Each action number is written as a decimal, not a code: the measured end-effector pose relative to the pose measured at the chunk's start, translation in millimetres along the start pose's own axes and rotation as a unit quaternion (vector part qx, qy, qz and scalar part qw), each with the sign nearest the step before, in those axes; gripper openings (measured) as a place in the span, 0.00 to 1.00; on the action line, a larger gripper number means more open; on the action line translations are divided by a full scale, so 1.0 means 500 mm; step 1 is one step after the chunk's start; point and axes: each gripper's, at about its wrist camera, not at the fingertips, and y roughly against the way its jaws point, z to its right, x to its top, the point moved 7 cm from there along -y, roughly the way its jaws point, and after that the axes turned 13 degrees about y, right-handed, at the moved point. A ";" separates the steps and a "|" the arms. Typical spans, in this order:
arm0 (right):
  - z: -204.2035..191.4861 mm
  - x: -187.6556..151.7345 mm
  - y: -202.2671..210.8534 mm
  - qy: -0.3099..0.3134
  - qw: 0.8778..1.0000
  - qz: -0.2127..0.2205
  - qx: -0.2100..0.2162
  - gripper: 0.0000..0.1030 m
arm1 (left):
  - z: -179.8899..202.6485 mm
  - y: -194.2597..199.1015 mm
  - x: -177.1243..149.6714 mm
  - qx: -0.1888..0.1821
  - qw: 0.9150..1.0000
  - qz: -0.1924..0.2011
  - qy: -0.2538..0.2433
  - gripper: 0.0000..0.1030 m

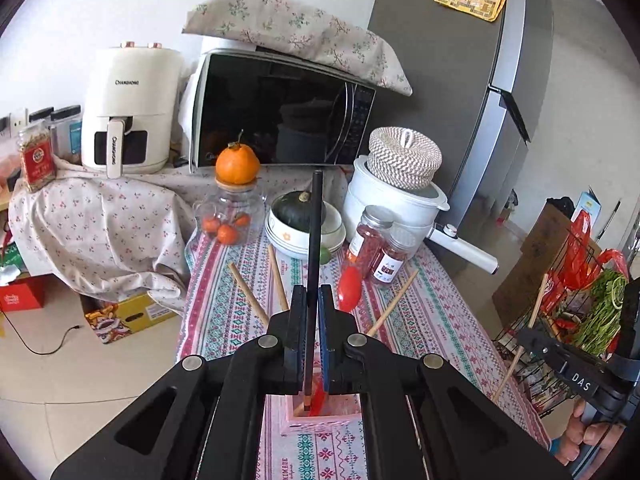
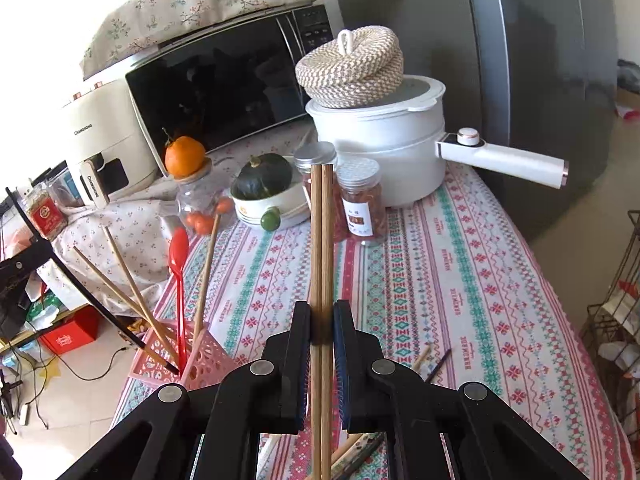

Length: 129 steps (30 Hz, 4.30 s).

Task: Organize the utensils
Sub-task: 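Lower the black chopstick into the pink basket with the left tool while the right tool lifts its chopsticks, then lower the wooden chopsticks into the pink basket and open the right tool, then move the right tool to the remaining chopsticks and grasp a black chopstick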

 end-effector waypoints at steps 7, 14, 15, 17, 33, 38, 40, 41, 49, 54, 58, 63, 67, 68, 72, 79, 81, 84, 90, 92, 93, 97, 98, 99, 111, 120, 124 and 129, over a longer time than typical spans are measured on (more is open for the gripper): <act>-0.047 0.040 0.007 -0.004 0.999 0.047 0.021 0.09 | -0.010 -0.065 -0.046 0.013 0.998 -0.056 -0.019 0.07; -0.111 0.092 0.010 -0.017 0.993 0.109 0.048 0.09 | -0.029 -0.053 -0.084 0.025 0.995 -0.094 -0.035 0.44; -0.119 0.099 0.009 -0.019 0.992 0.117 0.050 0.09 | -0.035 -0.048 -0.089 0.026 0.994 -0.097 -0.035 0.48; -0.133 0.110 0.005 -0.024 0.990 0.130 0.053 0.09 | -0.050 -0.040 -0.099 0.027 0.993 -0.108 -0.034 0.51; -0.209 0.137 -0.110 -0.058 0.986 0.150 0.042 0.10 | -0.159 -0.025 -0.146 0.054 0.986 -0.160 -0.009 0.64; -0.229 0.117 -0.147 -0.048 0.990 0.127 0.033 0.11 | -0.157 -0.027 -0.146 0.051 0.985 -0.162 -0.010 0.65; -0.233 0.107 -0.159 -0.047 0.992 0.113 0.041 0.13 | -0.154 -0.028 -0.148 0.051 0.985 -0.164 -0.011 0.65; -0.234 0.104 -0.162 -0.046 0.992 0.106 0.043 0.16 | -0.151 -0.029 -0.149 0.050 0.985 -0.165 -0.012 0.65; -0.209 0.105 -0.116 -0.047 0.992 0.105 0.048 0.58 | -0.126 -0.028 -0.168 0.048 0.983 -0.175 -0.025 0.71; -0.174 0.090 -0.084 -0.036 0.995 0.088 0.042 0.72 | -0.102 -0.031 -0.190 0.051 0.981 -0.183 -0.029 0.78; -0.130 0.070 -0.059 -0.019 0.997 0.076 0.021 0.81 | -0.077 -0.040 -0.214 0.054 0.979 -0.192 -0.041 0.84; -0.059 0.034 -0.041 -0.017 0.998 0.053 0.001 0.89 | -0.042 -0.052 -0.243 0.051 0.977 -0.201 -0.054 0.90; -0.004 0.003 -0.039 -0.015 0.999 0.025 -0.015 0.93 | -0.013 -0.066 -0.268 0.052 0.975 -0.207 -0.067 0.97; 0.009 -0.007 -0.040 -0.015 1.000 0.015 -0.020 0.93 | -0.005 -0.070 -0.276 0.049 0.974 -0.211 -0.070 0.98; 0.062 -0.054 -0.065 -0.032 0.998 -0.044 -0.028 0.94 | 0.026 -0.087 -0.308 0.033 0.969 -0.230 -0.081 1.00; 0.148 -0.167 -0.134 -0.092 0.981 -0.169 -0.033 0.94 | 0.049 -0.111 -0.336 0.035 0.966 -0.240 -0.088 1.00; 0.164 -0.195 -0.150 -0.102 0.974 -0.197 -0.038 0.94 | 0.048 -0.118 -0.338 0.040 0.966 -0.241 -0.088 1.00; 0.176 -0.229 -0.172 -0.106 0.966 -0.233 -0.044 0.94 | 0.047 -0.126 -0.342 0.047 0.965 -0.242 -0.090 1.00; 0.174 -0.263 -0.216 -0.097 0.956 -0.274 -0.047 0.94 | 0.039 -0.138 -0.347 0.054 0.962 -0.254 -0.085 1.00; 0.171 -0.268 -0.225 -0.088 0.954 -0.282 -0.054 0.94 | 0.039 -0.140 -0.344 0.054 0.962 -0.254 -0.082 1.00; 0.170 -0.270 -0.230 -0.084 0.953 -0.286 -0.058 0.94 | 0.038 -0.140 -0.345 0.054 0.962 -0.254 -0.081 1.00; 0.174 -0.287 -0.249 -0.071 0.945 -0.311 -0.079 0.94 | 0.035 -0.139 -0.345 0.054 0.962 -0.255 -0.081 1.00; 0.176 -0.291 -0.253 -0.070 0.943 -0.316 -0.083 0.94 | 0.035 -0.139 -0.345 0.055 0.962 -0.256 -0.082 1.00; 0.177 -0.292 -0.259 -0.068 0.941 -0.319 -0.087 0.94 | 0.034 -0.139 -0.346 0.055 0.962 -0.256 -0.082 1.00; 0.150 -0.291 -0.261 -0.028 0.935 -0.341 -0.095 0.81 | 0.074 -0.136 -0.366 0.044 0.957 -0.266 -0.106 1.00; 0.147 -0.292 -0.222 -0.016 0.940 -0.336 -0.064 0.22 | 0.158 -0.159 -0.382 0.029 0.952 -0.274 -0.133 1.00; 0.180 -0.291 -0.204 -0.052 0.942 -0.329 -0.040 0.08 | 0.190 -0.180 -0.379 0.026 0.950 -0.277 -0.140 1.00; 0.219 -0.286 -0.176 -0.069 0.944 -0.319 -0.040 0.00 | 0.212 -0.222 -0.379 0.030 0.943 -0.305 -0.132 1.00</act>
